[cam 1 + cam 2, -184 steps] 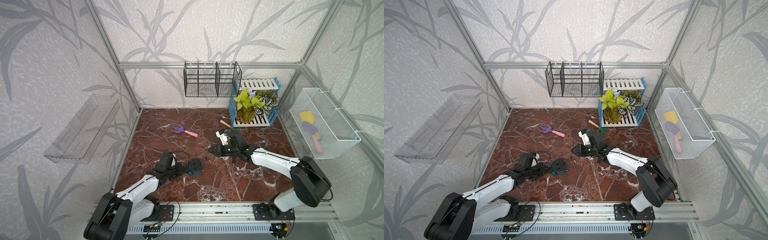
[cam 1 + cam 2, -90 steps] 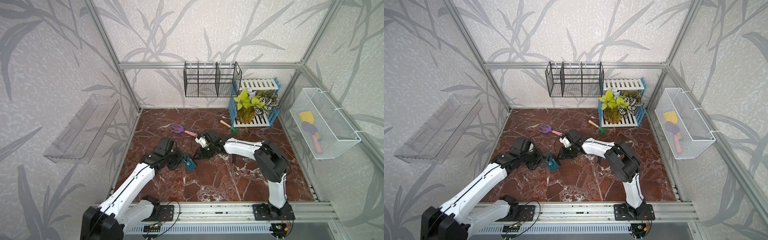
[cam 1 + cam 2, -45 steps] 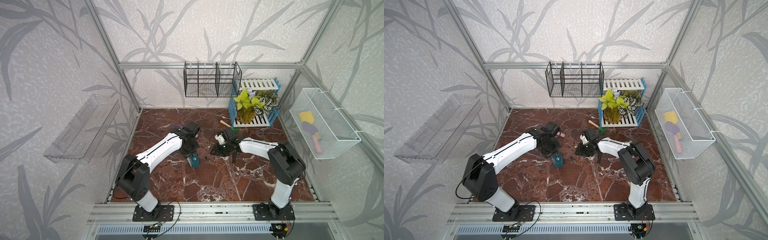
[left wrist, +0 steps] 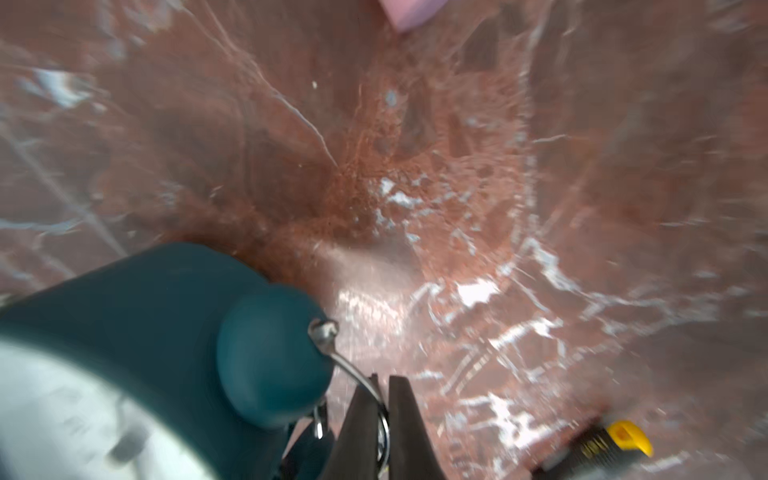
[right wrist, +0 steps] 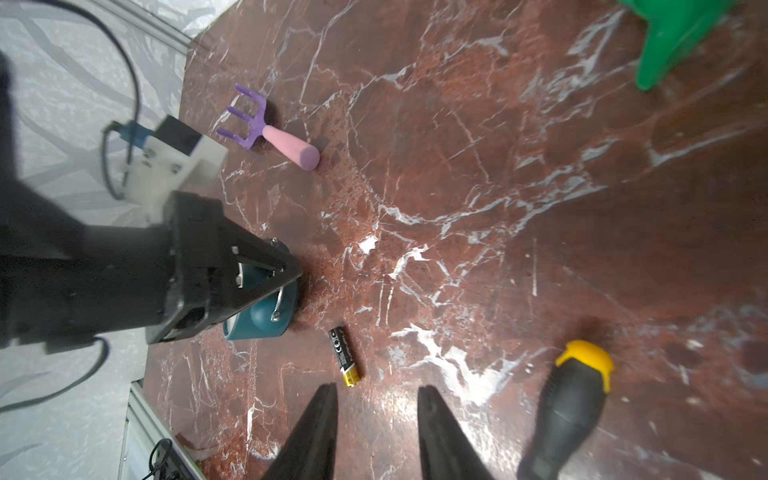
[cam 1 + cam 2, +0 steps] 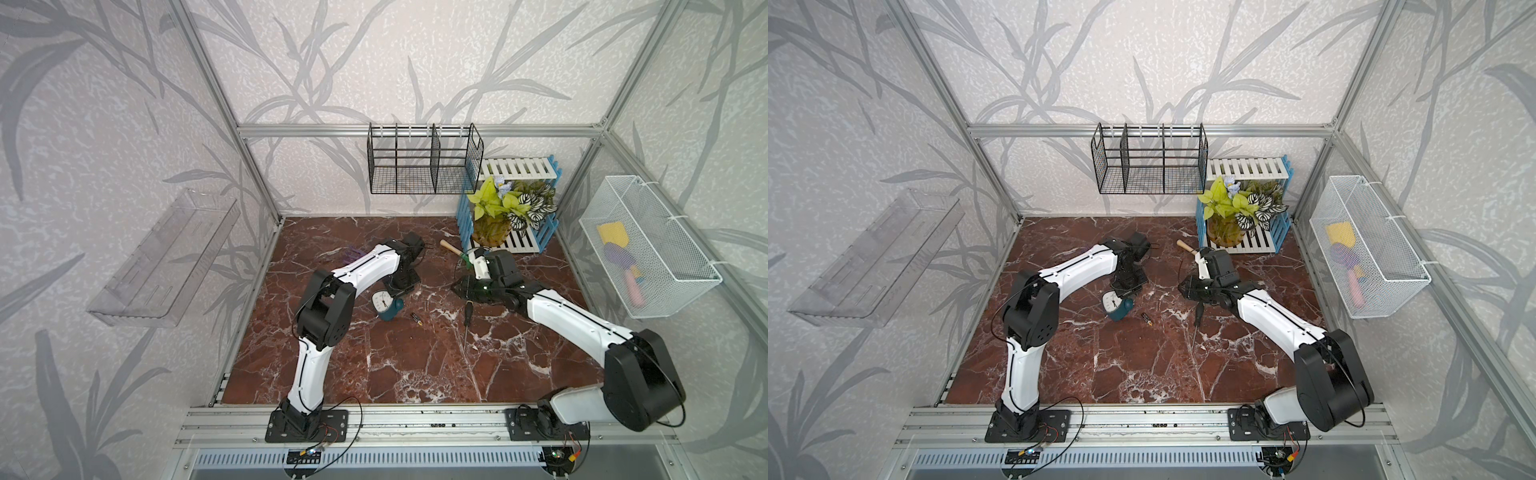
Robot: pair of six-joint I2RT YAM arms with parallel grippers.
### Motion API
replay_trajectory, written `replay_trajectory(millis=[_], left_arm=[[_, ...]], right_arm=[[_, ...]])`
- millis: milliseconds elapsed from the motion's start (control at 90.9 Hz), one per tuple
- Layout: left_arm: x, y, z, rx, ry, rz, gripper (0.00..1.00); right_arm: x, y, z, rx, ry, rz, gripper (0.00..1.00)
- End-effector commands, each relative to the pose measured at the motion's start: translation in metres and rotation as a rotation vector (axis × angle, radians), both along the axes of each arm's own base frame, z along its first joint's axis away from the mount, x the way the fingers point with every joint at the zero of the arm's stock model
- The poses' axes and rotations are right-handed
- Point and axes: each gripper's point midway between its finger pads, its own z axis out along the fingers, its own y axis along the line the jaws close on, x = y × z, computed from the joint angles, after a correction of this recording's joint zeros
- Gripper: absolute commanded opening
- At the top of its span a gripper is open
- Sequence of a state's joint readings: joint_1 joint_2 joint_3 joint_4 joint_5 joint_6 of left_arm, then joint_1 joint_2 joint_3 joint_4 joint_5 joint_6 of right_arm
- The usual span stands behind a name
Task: Remove the battery from the alarm
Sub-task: Adjust the alarm at the center of the board, then move the alarm to the center of the board.
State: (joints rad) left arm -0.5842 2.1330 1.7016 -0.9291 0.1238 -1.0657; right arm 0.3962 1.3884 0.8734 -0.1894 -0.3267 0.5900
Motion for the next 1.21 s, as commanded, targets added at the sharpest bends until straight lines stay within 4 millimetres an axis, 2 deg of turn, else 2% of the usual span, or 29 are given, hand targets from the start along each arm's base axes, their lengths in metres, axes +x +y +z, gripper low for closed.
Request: replay_trajectory(millis=[0,88,187,231,275,330,418,440,484,539,605,649,770,836,858,913,1034,1133,1199], left_arm=[[-0.001,-0.012,-0.003,-0.031,0.027,-0.012,0.10],[0.003,-0.023,0.000,-0.069,0.018,-0.026,0.17],[0.005,-0.034,0.013,-0.134,-0.008,-0.054,0.46],[0.004,-0.038,0.021,-0.163,-0.025,-0.073,0.56],[0.004,-0.040,0.032,-0.191,-0.049,-0.091,0.62],[0.003,-0.040,0.048,-0.214,-0.091,-0.120,0.65],[-0.002,-0.031,0.073,-0.236,-0.170,-0.158,0.68],[-0.003,-0.026,0.073,-0.235,-0.184,-0.166,0.69],[-0.001,-0.018,0.090,-0.258,-0.257,-0.184,0.71],[-0.002,0.001,0.090,-0.248,-0.325,-0.207,0.77],[0.007,0.016,0.096,-0.294,-0.449,-0.272,0.80],[0.013,0.027,0.094,-0.316,-0.534,-0.304,0.81],[0.039,0.068,0.062,-0.284,-0.669,-0.243,0.80],[0.048,0.074,0.043,-0.275,-0.626,-0.262,0.78],[0.052,0.073,0.042,-0.269,-0.622,-0.275,0.78],[0.051,0.073,0.029,-0.255,-0.585,-0.297,0.78],[0.028,0.076,0.002,-0.280,-0.489,-0.304,0.76],[-0.004,0.067,-0.002,-0.373,-0.452,-0.315,0.74],[-0.023,0.064,0.004,-0.408,-0.443,-0.321,0.74]], right_arm=[[-0.001,-0.016,0.010,-0.032,-0.047,-0.027,0.37],[-0.006,-0.024,0.013,-0.039,-0.053,-0.038,0.37],[-0.010,-0.030,0.014,-0.048,-0.062,-0.053,0.37],[-0.012,-0.032,0.017,-0.050,-0.076,-0.061,0.38],[-0.013,-0.035,0.019,-0.055,-0.083,-0.068,0.38],[-0.014,-0.037,0.022,-0.063,-0.095,-0.070,0.38],[-0.016,-0.039,0.025,-0.061,-0.113,-0.072,0.39],[-0.017,-0.040,0.027,-0.060,-0.120,-0.072,0.39],[-0.018,-0.040,0.028,-0.053,-0.131,-0.070,0.39],[-0.018,-0.040,0.027,-0.043,-0.138,-0.071,0.39],[-0.019,-0.042,0.023,-0.026,-0.138,-0.091,0.39],[-0.018,-0.043,0.021,-0.008,-0.144,-0.107,0.39],[-0.018,-0.044,0.016,0.013,-0.138,-0.129,0.39],[-0.019,-0.043,0.017,0.006,-0.124,-0.117,0.39],[-0.020,-0.043,0.019,0.003,-0.121,-0.110,0.38],[-0.023,-0.043,0.020,-0.012,-0.109,-0.098,0.39],[-0.028,-0.048,0.019,-0.024,-0.106,-0.117,0.38],[-0.031,-0.055,0.020,-0.038,-0.117,-0.145,0.38],[-0.032,-0.061,0.018,-0.054,-0.127,-0.164,0.39]])
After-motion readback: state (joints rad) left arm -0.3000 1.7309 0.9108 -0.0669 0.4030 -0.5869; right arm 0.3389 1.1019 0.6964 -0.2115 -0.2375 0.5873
